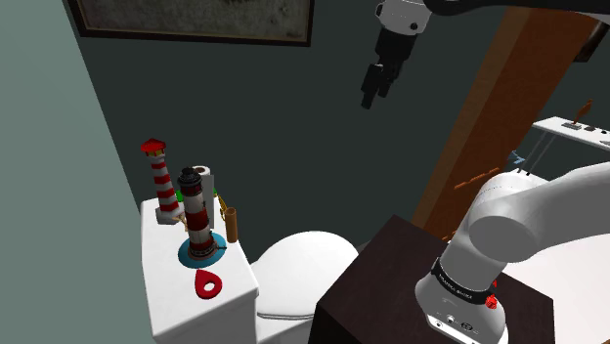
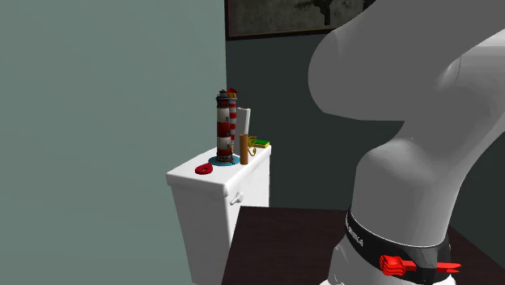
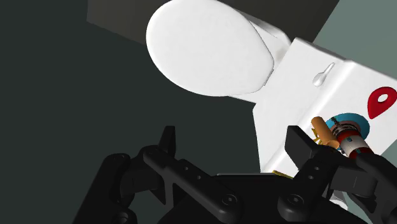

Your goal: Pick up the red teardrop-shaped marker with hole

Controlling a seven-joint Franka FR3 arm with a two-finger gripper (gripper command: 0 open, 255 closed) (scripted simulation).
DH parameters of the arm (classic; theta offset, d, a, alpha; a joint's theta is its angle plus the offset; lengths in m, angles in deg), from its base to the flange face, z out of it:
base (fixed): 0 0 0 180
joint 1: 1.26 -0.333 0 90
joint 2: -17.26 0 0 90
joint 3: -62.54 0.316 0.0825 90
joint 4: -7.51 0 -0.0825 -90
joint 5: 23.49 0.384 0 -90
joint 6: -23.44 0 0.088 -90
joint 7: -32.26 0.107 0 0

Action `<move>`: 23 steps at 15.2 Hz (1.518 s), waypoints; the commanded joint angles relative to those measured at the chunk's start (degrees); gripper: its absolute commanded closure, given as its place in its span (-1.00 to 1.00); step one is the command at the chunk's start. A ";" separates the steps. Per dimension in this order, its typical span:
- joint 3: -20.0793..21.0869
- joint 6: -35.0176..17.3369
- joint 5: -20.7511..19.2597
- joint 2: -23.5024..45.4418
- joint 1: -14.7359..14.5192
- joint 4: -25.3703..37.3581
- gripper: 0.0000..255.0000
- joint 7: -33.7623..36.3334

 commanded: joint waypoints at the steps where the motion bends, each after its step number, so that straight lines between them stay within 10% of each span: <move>1: 0.00 0.00 0.00 0.00 0.00 0.00 -1.00 0.00; 23: 16.55 -28.16 5.28 28.99 -5.33 -4.38 -1.00 18.35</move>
